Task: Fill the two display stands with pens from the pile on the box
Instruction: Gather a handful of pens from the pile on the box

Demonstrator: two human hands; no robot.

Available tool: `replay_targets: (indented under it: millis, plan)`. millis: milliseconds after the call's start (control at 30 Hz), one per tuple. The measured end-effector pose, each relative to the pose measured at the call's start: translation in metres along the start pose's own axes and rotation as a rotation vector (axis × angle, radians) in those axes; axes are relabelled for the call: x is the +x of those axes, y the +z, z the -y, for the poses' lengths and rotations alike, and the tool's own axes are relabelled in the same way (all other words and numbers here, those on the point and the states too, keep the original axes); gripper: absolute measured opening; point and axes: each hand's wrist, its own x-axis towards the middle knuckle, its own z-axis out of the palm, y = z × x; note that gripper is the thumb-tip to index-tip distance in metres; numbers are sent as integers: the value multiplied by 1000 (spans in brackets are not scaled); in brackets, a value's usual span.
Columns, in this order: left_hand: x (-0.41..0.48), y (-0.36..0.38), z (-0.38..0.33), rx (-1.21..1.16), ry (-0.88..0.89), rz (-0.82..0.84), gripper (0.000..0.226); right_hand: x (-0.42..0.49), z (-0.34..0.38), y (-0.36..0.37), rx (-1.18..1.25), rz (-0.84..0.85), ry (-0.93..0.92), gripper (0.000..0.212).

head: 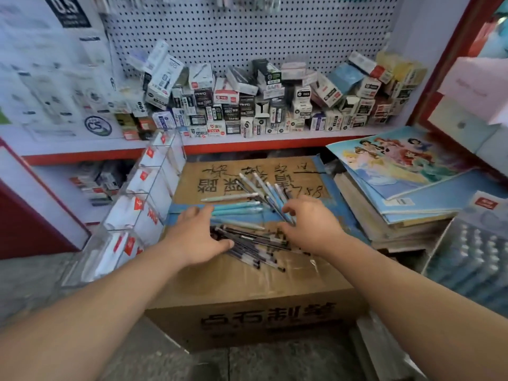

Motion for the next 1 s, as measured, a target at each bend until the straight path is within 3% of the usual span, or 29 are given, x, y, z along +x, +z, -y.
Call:
replay_targets:
  millis: [233,467,600,667,733,900,1000]
  plan:
    - [5,2,13,24,-29,51,106,30,29,29,15,100,-125,29]
    - [0,7,13,-4,-31,3,100,49,41,43,1,146,-43,9]
    - [-1,4,12,-99,-28,-207,69,41,41,34,107,70,6,11]
    - [-3,-3,6,-249,-12,-295,45,30,44,29,276,19,9,11]
    - [-4,-5,-2,-478,2,-236,29,18,51,26,468,32,-14,10]
    - [-9,1,-12,-1071,-104,8,18,3,65,26,576,177,-125,8]
    - [-12,-4,-10,-1236,-194,26,17,10,64,30,554,122,-87,13]
